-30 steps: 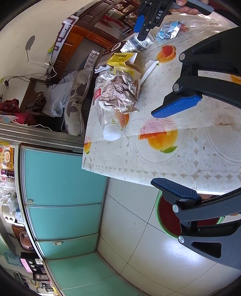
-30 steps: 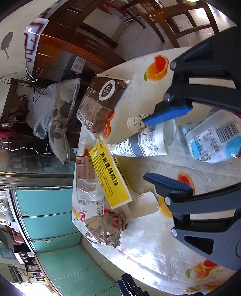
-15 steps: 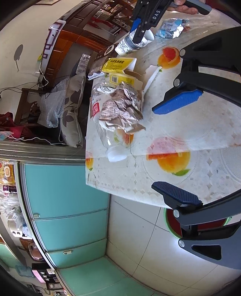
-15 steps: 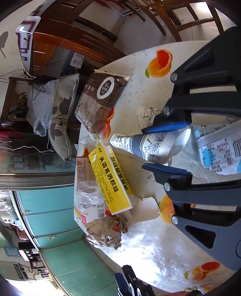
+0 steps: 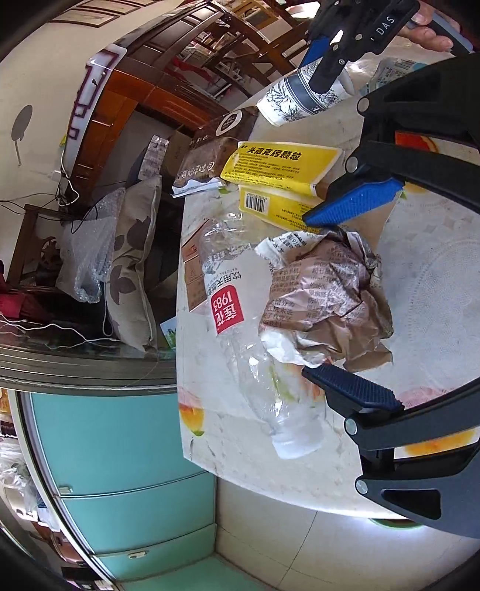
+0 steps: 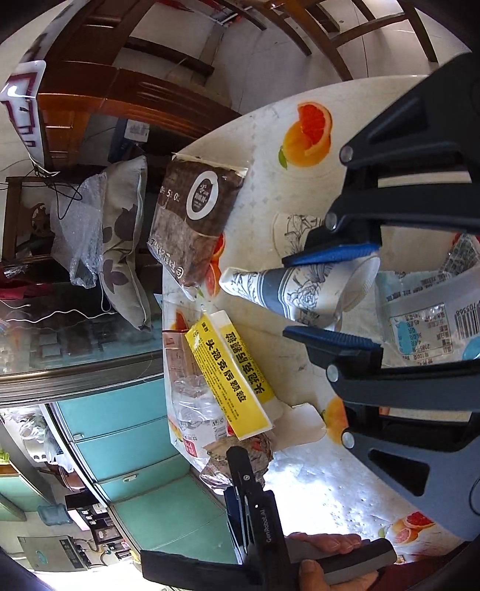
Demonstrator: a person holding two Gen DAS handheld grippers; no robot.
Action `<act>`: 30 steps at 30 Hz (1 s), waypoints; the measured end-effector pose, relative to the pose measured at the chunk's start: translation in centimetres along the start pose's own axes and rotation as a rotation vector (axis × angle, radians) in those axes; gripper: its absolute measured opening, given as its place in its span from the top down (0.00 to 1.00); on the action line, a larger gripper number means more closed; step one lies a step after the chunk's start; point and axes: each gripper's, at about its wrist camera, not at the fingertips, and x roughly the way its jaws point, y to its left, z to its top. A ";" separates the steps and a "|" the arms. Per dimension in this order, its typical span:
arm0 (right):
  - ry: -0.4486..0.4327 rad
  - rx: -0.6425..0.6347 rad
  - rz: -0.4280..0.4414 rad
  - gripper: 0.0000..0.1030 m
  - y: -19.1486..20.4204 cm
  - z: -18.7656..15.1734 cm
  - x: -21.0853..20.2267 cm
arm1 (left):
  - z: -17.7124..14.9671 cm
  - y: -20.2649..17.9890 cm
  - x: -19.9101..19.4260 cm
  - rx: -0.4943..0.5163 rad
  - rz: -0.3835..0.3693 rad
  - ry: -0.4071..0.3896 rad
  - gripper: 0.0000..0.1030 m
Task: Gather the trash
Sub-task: 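Grasp the white paper cup with the right tool while the left tool grasps crumpled brown paper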
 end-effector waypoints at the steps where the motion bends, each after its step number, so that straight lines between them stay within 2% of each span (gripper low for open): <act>1: -0.004 -0.001 -0.001 0.69 0.1 0.0 -0.1 | -0.1 0.1 0.1 -0.004 -0.013 0.000 0.42; 5: -0.024 0.002 -0.003 0.69 0.1 0.0 -0.5 | -0.3 -0.3 -0.4 0.022 -0.029 -0.016 0.57; 8: -0.052 -0.004 -0.011 0.69 0.5 0.1 -1.1 | -0.6 -0.3 -1.5 0.031 -0.014 -0.039 0.61; 16: -0.111 -0.019 -0.024 0.69 1.3 0.3 -2.8 | -2.5 1.0 -6.8 0.023 -0.008 -0.104 0.61; 20: -0.149 -0.038 -0.038 0.69 2.3 0.3 -3.8 | -4.3 2.1 -9.3 0.009 0.024 -0.150 0.61; 24: -0.188 -0.089 -0.078 0.69 4.2 0.7 -4.8 | -4.7 3.2 -10.6 0.001 0.067 -0.195 0.61; 30: -0.244 -0.134 -0.075 0.69 7.9 0.4 -6.6 | -5.1 4.3 -11.2 0.003 0.100 -0.210 0.60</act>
